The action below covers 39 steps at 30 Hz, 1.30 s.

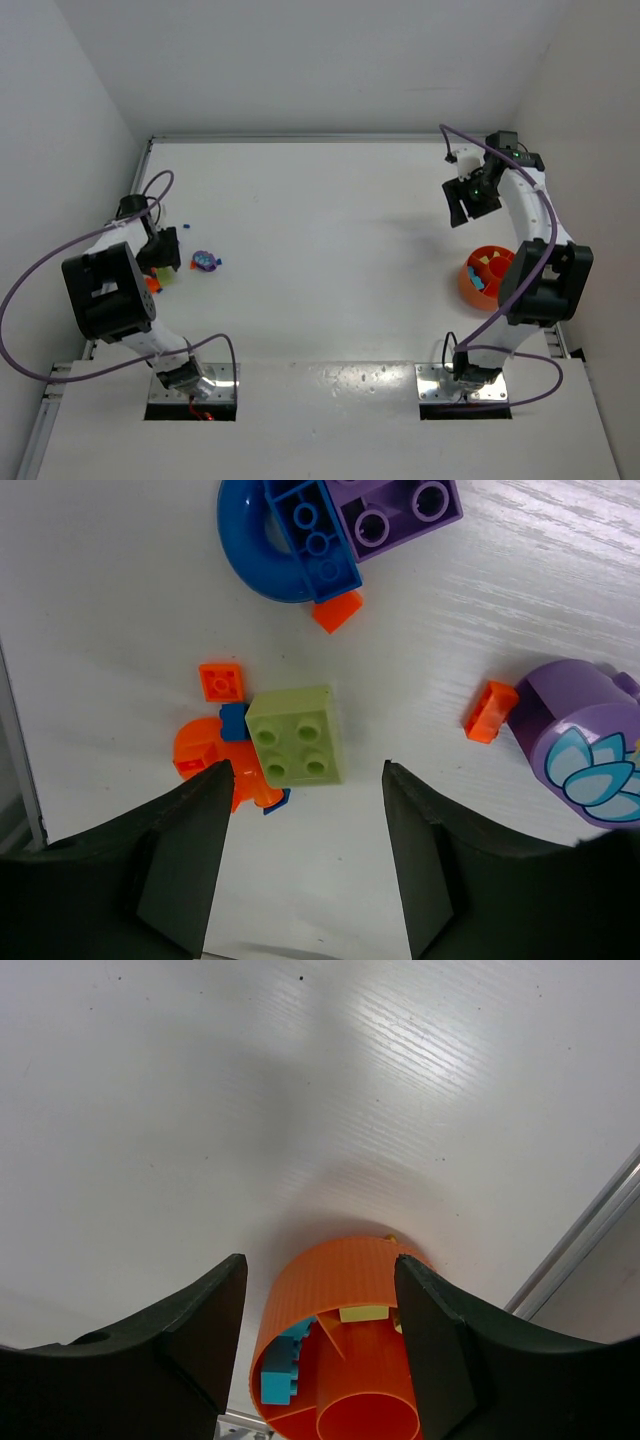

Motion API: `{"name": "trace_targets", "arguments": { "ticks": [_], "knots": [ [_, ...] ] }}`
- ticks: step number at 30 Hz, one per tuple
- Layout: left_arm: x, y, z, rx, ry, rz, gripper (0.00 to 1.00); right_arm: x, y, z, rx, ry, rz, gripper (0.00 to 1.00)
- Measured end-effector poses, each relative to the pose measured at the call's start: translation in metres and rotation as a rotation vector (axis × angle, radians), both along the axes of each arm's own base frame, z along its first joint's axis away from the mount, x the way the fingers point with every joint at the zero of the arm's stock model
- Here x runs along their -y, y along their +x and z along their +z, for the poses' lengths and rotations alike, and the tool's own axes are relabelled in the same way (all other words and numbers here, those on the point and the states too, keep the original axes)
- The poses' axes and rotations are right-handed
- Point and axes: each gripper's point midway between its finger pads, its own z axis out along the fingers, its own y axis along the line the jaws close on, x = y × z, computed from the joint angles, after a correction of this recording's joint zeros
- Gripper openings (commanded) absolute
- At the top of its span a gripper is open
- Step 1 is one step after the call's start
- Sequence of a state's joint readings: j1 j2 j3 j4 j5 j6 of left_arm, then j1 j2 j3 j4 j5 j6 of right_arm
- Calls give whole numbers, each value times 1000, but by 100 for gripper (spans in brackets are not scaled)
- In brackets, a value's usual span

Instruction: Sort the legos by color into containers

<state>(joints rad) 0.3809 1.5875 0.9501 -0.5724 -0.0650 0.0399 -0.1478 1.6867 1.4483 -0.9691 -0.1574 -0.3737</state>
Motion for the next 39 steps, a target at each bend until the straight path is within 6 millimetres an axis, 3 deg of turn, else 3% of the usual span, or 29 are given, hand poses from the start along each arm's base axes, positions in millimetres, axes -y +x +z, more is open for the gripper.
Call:
{"name": "trace_targets", "arguments": {
  "ticks": [9,14,18,21,24,27,30,32,35,37,39],
  "knots": [
    [5,-7,-25,-76,-43,16,67,0,0,-3,-8,1,0,61],
    [7,-5,-26,-78,-58,19,63,0,0,-3,-10,1,0,61],
    [9,-2,-27,-73,-72,13,48,0,0,-3,-10,1,0,61],
    [14,2,-27,-72,-84,-5,20,0,0,-3,-10,1,0,61],
    [18,6,-27,-73,-87,-33,3,-1,0,-3,-12,4,5,60],
    [19,7,-27,-76,-96,-64,0,-4,-5,1,-28,17,38,60],
    [27,8,-24,-59,-129,-123,0,-14,-4,26,-10,67,90,60],
    [35,11,-14,-21,-156,-173,0,-28,3,55,31,136,130,60],
    [54,19,27,117,-195,-282,0,-53,22,96,121,246,193,60],
    [73,26,64,239,-221,-378,0,-72,23,106,138,321,231,60],
    [98,33,104,369,-241,-491,0,-91,13,104,98,389,257,60]
  ]
}}
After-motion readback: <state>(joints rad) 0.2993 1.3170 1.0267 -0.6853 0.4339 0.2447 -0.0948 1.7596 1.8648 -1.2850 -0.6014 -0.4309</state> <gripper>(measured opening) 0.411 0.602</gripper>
